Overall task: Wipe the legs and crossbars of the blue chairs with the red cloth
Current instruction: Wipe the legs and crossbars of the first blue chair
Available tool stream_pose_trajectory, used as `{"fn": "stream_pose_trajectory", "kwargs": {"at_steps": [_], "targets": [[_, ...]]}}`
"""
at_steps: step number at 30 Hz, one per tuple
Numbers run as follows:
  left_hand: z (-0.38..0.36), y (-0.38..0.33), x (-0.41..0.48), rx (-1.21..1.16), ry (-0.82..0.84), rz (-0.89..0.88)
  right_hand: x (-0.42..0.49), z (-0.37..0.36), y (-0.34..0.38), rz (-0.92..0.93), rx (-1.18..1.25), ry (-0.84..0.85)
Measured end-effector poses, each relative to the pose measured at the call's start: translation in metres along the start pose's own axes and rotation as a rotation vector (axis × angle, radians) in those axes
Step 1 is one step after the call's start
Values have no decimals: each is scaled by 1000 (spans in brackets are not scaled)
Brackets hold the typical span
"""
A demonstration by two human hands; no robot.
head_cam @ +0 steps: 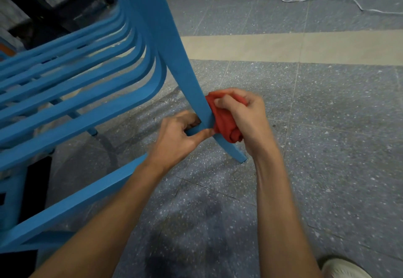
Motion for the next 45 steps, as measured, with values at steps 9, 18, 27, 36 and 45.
{"fn": "stream_pose_trajectory", "kwargs": {"at_steps": [9, 18, 27, 36, 45], "targets": [[0, 5, 1, 25, -3, 29, -6, 46, -103, -298, -242, -259], [-1, 5, 3, -9, 9, 36, -22, 6, -3, -17, 45, -157], [12, -22, -34, 182, -470, -218, -57, 70, -106, -465, 192, -293], [-118, 45, -135, -382, -209, 714, -79, 71, -168, -678, 99, -211], [-166, 105, -139, -780, -269, 1201, -43, 79, -153, -461, -447, -104]]}}
Point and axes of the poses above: each hand's wrist, its own x-axis towards the middle knuckle, its own z-axis out of the back of the hand, y = z × x, the point moved 7 cm from there along x, towards the middle knuckle, and after that the axes turned 7 degrees about -y, right-handed, at the moved point
